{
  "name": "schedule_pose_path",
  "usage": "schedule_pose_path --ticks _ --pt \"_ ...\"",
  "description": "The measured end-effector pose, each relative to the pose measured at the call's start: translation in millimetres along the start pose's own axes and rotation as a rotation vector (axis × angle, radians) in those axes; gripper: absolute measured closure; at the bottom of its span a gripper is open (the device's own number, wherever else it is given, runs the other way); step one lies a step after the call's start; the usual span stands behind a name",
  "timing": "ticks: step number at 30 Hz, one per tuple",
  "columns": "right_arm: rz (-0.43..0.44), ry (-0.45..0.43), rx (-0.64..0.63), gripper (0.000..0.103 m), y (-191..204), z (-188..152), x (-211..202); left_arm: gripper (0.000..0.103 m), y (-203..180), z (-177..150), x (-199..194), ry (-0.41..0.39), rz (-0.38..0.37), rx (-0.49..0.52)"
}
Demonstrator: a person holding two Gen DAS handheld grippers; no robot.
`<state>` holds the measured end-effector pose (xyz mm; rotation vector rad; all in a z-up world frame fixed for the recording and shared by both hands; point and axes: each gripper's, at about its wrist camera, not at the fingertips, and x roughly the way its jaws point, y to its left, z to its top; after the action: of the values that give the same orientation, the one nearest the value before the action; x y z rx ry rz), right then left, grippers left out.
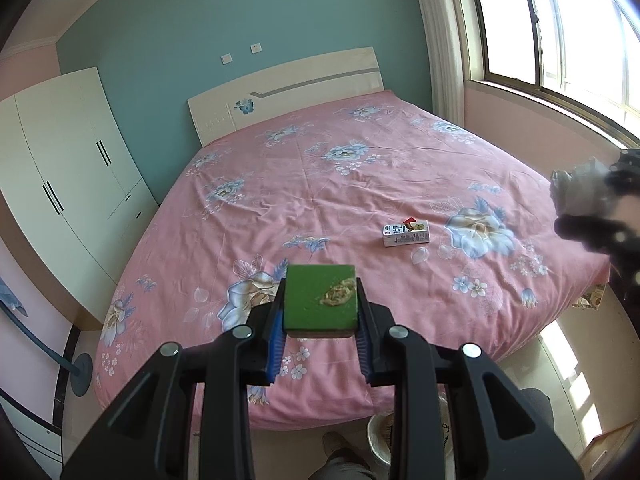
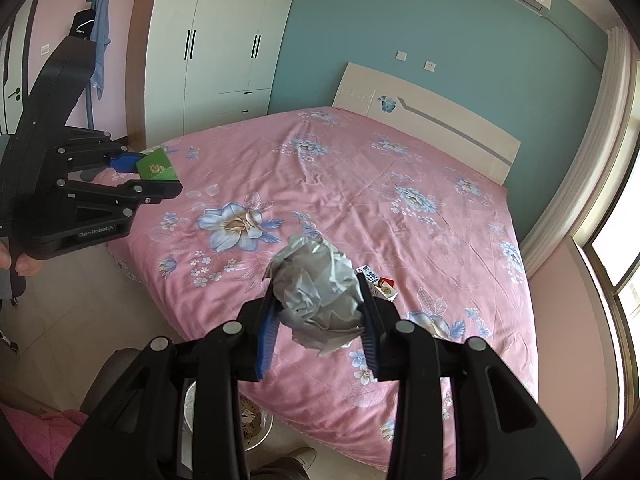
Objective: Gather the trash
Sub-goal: 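Lift the green box and crumpled foil and carry them over the bin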
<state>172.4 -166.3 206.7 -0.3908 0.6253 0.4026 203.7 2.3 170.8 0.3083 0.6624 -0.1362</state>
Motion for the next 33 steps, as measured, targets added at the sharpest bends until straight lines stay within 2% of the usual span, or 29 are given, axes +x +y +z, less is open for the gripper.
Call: schedule_pose_path --ticks 8,18,33 --pt "0.046 0.082 -0.006 0.066 13 -35 30 0.071 -15 -39 38 0.109 -0.024 0.037" --pt "0.114 0.198 0.015 0.066 30 -85 87 0.071 -40 -93 88 0.254 -0.062 0.081" --pt "0.172 0.302 0.022 0.066 65 -146 146 0.071 -75 -157 145 0.421 -0.129 0.106"
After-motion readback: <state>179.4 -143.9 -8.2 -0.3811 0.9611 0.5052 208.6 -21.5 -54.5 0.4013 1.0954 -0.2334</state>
